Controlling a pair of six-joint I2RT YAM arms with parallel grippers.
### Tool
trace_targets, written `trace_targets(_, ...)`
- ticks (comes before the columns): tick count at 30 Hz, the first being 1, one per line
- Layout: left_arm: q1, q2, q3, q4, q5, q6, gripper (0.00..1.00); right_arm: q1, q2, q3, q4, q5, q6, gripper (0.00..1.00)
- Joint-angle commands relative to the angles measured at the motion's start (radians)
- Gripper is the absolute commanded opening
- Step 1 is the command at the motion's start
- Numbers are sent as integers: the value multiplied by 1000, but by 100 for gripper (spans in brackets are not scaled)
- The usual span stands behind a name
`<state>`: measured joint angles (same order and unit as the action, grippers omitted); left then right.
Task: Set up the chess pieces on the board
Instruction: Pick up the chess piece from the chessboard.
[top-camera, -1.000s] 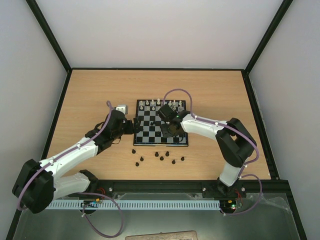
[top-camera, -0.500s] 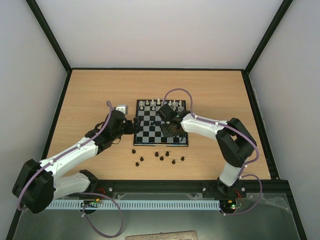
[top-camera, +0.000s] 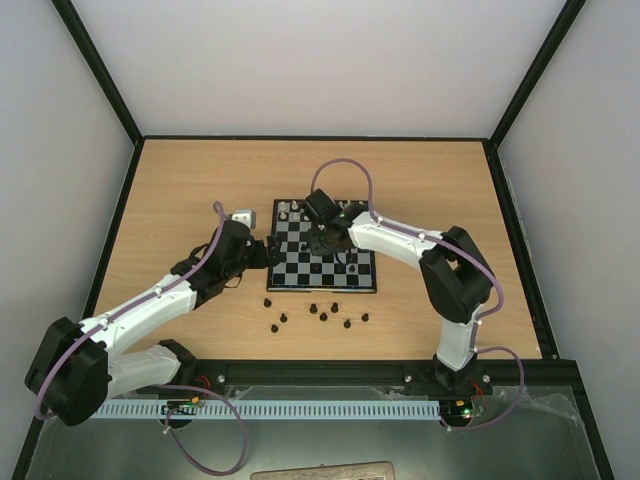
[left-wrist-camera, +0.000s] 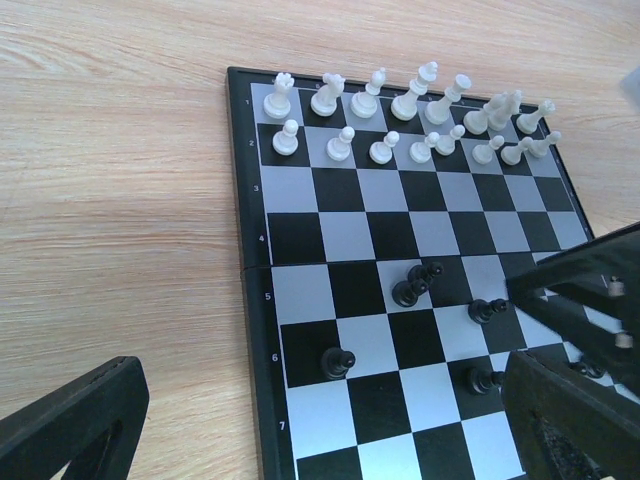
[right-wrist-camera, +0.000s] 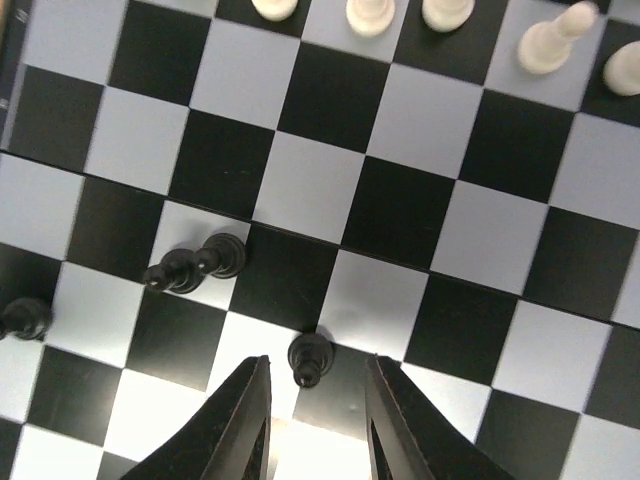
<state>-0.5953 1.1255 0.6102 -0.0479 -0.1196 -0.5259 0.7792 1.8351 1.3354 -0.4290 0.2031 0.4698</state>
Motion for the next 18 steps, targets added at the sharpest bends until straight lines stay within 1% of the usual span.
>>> trace_targets(1,-5,7,20,-9,-15,3,99,6,77,42,-59,-20,-22,27)
trace_targets(7,-5,8,20,-9,-17,4,99,6,126,71,-66,-7,-26,27)
trace_targets(9,-5,8,20,-9,-17,5,99,5,135,74,-65,-5,-26,26)
trace_targets(14,-5,10,19,-9,-17,5,99,6,138,66,-62,-7,-28,7)
trace_targets(15,-6,10,19,-9,-17,4,100,5,134,62,-62,-6,-28,5)
trace_targets(18,-5,10,20,-9,-18,4,100,6,118,38,-64,-5,-26,3)
